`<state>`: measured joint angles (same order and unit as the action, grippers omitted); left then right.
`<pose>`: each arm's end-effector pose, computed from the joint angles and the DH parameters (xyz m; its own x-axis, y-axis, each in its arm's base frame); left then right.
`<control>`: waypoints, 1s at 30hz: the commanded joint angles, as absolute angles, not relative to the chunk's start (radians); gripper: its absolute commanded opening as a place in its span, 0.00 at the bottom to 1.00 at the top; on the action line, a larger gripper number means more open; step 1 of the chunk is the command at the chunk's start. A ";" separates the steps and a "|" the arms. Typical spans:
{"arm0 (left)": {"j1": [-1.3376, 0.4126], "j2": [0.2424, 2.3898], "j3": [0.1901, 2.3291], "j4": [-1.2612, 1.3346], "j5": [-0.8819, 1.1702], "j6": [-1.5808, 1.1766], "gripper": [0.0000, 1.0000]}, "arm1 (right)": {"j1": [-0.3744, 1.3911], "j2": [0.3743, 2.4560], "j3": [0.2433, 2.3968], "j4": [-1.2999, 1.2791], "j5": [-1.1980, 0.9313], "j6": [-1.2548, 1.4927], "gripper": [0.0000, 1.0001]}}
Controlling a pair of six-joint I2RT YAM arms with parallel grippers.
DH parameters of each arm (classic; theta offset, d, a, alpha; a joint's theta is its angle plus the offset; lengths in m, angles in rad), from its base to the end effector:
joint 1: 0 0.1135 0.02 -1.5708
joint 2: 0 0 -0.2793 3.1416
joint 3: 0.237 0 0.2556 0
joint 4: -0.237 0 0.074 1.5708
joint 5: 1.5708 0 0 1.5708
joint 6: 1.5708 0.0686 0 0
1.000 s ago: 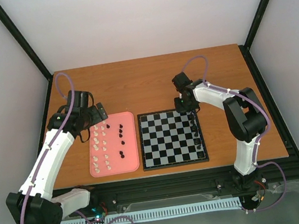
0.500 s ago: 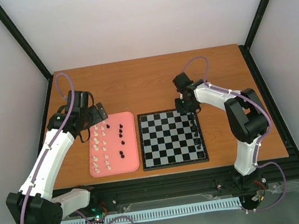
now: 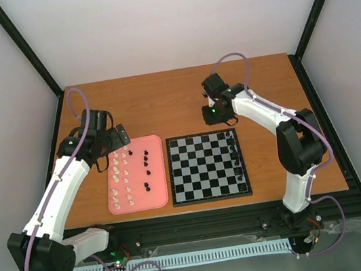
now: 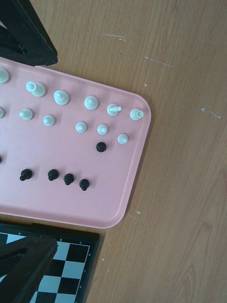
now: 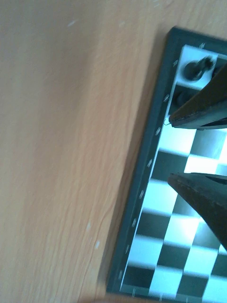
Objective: Set up the chess pieces on the board
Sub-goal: Place the chess piece on the chessboard, then pick up the chess piece from the storage box.
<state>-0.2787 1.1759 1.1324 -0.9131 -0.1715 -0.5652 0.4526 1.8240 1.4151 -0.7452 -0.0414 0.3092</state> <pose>0.2387 -0.0561 0.3047 -0.7581 -0.3320 -0.5614 -0.2717 0.9433 -0.1909 0.3580 0.1773 0.2098 -0.9209 -0.1097 -0.3740 -0.1803 0.9706 0.1592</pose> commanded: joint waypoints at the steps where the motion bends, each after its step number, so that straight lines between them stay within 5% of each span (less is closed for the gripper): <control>1: -0.275 1.164 1.170 -0.894 -0.178 -0.581 1.00 | 0.534 1.893 1.592 -0.817 -0.072 0.281 0.32; 15: -0.275 1.123 1.227 -0.941 -0.217 -0.578 1.00 | 0.831 2.304 2.112 -0.897 -0.200 0.314 0.35; 30: -0.275 1.086 1.198 -0.954 -0.212 -0.577 1.00 | 0.877 2.527 2.344 -0.951 -0.279 0.308 0.36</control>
